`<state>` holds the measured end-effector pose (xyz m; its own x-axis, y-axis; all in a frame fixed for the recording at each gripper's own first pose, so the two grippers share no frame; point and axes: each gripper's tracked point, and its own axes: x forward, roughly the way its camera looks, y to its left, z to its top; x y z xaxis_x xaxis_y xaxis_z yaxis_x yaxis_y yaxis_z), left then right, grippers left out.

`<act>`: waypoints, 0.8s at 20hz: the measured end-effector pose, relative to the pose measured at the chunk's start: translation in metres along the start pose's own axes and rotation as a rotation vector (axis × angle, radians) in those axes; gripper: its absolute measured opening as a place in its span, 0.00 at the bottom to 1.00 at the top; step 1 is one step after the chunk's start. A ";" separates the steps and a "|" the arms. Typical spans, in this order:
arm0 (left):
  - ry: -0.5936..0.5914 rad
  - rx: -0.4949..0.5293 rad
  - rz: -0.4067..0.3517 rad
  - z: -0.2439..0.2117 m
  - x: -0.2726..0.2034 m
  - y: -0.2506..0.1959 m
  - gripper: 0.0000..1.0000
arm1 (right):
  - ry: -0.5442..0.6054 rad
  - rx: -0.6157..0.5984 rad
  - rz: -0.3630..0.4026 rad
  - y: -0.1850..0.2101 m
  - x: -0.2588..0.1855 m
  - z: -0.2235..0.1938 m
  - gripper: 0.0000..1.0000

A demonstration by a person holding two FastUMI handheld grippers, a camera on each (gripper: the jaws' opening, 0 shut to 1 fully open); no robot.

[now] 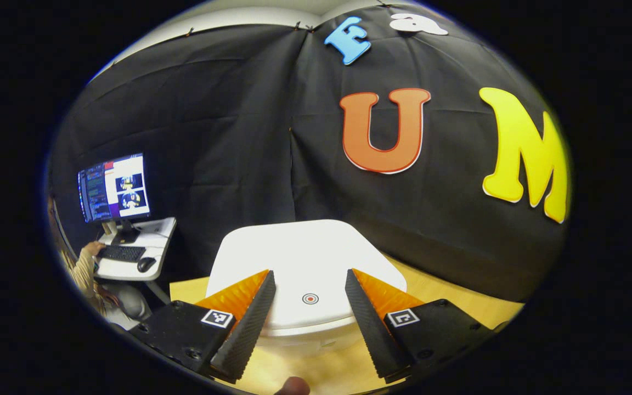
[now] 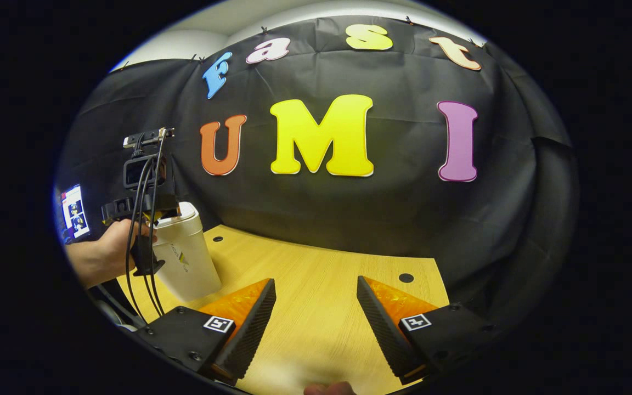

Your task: Press the lid of the desktop garbage bin to open it, pick up the crumpled paper on the desktop and throw it into the bin, then pick up the pop can on the desktop and drop it into the bin, and finally close the garbage bin lid.

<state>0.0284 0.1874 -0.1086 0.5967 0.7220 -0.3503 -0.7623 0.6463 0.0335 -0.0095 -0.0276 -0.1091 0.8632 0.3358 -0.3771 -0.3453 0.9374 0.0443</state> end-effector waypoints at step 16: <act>-0.128 0.078 -0.153 0.003 -0.005 0.000 0.83 | -0.063 0.024 -0.052 0.013 0.011 0.020 0.95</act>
<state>0.0260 0.1842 -0.1037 0.7349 0.6359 -0.2357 -0.6415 0.7646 0.0626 0.0027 -0.0105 -0.0942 0.9016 0.2908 -0.3203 -0.2908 0.9555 0.0488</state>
